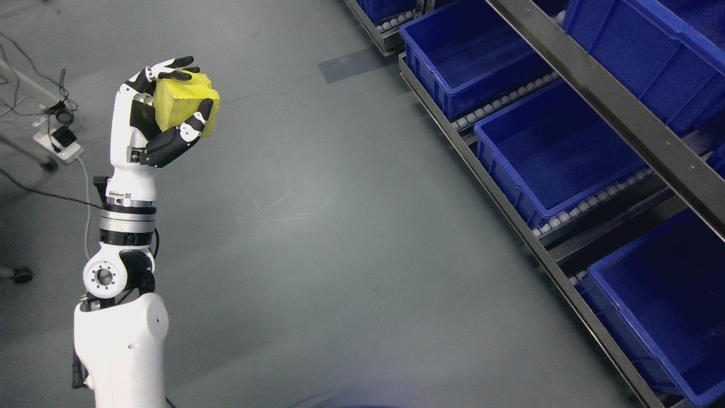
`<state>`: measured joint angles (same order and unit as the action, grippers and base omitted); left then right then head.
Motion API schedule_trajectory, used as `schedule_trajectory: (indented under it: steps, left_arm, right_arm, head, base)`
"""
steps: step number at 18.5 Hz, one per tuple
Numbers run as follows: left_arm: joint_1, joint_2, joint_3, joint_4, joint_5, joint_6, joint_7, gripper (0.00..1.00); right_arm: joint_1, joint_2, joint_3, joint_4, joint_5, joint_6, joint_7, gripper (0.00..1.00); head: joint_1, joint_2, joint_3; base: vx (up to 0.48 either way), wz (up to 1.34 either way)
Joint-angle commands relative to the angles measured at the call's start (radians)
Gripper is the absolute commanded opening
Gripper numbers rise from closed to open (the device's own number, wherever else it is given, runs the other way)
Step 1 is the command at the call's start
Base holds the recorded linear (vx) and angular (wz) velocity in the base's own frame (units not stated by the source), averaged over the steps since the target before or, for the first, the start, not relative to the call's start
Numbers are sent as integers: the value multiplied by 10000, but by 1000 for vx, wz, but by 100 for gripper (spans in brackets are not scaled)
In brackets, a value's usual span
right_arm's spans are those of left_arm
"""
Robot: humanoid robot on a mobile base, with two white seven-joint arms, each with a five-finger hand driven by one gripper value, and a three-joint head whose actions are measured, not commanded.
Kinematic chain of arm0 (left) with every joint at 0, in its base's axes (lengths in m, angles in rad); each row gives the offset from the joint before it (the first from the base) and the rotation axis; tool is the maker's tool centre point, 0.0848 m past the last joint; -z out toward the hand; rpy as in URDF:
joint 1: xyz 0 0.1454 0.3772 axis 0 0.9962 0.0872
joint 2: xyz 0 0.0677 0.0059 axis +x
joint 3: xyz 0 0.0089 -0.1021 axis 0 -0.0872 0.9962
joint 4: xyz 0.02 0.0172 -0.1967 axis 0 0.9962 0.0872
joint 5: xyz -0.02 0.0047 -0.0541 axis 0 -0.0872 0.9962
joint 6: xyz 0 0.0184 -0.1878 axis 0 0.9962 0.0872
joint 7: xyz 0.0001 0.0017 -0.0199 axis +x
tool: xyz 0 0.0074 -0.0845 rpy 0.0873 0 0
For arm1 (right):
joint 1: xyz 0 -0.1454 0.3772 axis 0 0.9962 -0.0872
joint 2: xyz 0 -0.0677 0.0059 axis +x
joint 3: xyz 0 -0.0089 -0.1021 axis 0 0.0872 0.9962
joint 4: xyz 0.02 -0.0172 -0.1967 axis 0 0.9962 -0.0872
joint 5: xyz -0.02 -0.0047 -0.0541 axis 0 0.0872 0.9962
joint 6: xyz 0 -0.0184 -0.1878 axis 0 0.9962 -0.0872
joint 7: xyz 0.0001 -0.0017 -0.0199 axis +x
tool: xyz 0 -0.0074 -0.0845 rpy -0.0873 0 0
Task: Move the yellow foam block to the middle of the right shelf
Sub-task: 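Carry the held yellow cube toward the blue bin shelving, then reach the left hand over the middle blue bin and release the cube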
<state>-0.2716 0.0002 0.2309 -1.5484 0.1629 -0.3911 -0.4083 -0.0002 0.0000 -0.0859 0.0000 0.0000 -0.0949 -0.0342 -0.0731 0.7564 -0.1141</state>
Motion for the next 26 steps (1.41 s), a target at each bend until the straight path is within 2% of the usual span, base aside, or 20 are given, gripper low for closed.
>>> schedule_trajectory:
  steps: [1, 4, 10, 18, 21, 23, 26]
  left_arm:
    - [-183, 173, -8, -70, -3, -1, 3, 0]
    - [-443, 173, 22, -162, -3, 60, -12, 0]
    - [-1976, 173, 68, -132, -3, 304, -135, 0]
    - [-2804, 173, -116, -101, -3, 674, -212, 0]
    - [-3526, 173, -100, -132, -201, 1393, -564, 0]
    - [-3969, 240, -207, -132, -964, 1715, -869, 0]
    - [-4569, 1237, -1003, -132, -1996, 2833, -1681, 0]
  right_arm:
    - [17, -175, 0, -174, 31, -2, 4, 100]
    - [17, -175, 0, -174, 31, -2, 4, 100]
    - [17, -175, 0, -174, 31, -2, 4, 100]
    - [17, -175, 0, -174, 31, -2, 4, 100]
    - [17, -175, 0, -174, 31, -17, 4, 100]
    - [17, -175, 0, -174, 31, -2, 4, 100]
    - [17, -175, 0, -174, 31, -2, 4, 100]
  head:
    - [0, 0, 0]
    - [0, 0, 0]
    - [0, 0, 0]
    - [0, 0, 0]
    - [0, 1, 0]
    - [0, 1, 0]
    - [0, 1, 0]
  base:
    - [634, -334]
    - [589, -372]
    - [518, -733]
    - [301, -819]
    - [125, -461]
    - [68, -257]
    - [57, -190]
